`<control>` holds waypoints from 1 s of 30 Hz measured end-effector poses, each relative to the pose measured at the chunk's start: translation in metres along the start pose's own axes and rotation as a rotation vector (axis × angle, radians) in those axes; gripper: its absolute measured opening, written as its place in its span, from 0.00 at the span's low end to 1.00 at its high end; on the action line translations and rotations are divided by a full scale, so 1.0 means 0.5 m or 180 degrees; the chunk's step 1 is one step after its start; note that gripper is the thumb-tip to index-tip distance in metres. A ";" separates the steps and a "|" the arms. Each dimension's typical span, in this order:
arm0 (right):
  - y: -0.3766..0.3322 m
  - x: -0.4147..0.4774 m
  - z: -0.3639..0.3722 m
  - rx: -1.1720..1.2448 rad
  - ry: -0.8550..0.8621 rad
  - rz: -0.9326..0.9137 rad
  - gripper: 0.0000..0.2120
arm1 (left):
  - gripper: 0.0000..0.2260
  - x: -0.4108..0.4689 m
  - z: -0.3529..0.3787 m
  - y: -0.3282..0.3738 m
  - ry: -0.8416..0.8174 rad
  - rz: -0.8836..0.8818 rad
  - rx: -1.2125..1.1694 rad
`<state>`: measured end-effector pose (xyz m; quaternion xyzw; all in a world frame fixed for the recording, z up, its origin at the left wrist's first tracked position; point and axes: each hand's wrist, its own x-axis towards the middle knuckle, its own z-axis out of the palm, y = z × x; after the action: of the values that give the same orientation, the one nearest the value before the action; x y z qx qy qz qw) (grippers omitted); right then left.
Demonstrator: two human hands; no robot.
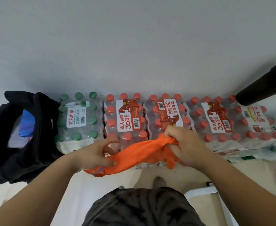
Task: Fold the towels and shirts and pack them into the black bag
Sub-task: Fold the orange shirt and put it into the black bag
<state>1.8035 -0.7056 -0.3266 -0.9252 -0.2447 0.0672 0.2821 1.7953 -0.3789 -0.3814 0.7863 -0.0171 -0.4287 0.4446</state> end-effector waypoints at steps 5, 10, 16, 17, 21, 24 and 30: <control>-0.088 0.004 0.009 0.0508 0.0132 -0.0399 0.11 | 0.32 0.021 0.022 -0.007 -0.0346 -0.0219 -0.0635; -0.111 0.001 0.013 0.0796 0.0326 -0.0017 0.16 | 0.24 0.043 0.048 0.025 -0.0093 0.0350 -0.1453; -0.076 -0.022 0.003 0.0690 0.0146 0.0426 0.09 | 0.09 0.021 0.005 0.023 0.0183 0.0882 -0.1818; -0.069 -0.025 0.003 0.0710 0.0121 0.0444 0.07 | 0.08 0.013 -0.004 0.024 0.0268 0.0968 -0.1785; -0.039 -0.019 0.020 0.0538 0.0108 0.0510 0.05 | 0.11 -0.017 -0.025 0.044 0.0336 0.1122 -0.1196; -0.019 -0.007 0.034 0.0500 -0.0016 0.0633 0.11 | 0.16 -0.023 -0.027 0.062 0.0513 0.1123 -0.0499; 0.018 0.014 0.029 -0.0321 -0.0808 0.0513 0.11 | 0.31 -0.035 -0.032 0.105 0.0635 0.1049 0.0264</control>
<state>1.8097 -0.7015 -0.3439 -0.9389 -0.2064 0.1936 0.1958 1.8138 -0.3923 -0.3285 0.8291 -0.1192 -0.2690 0.4754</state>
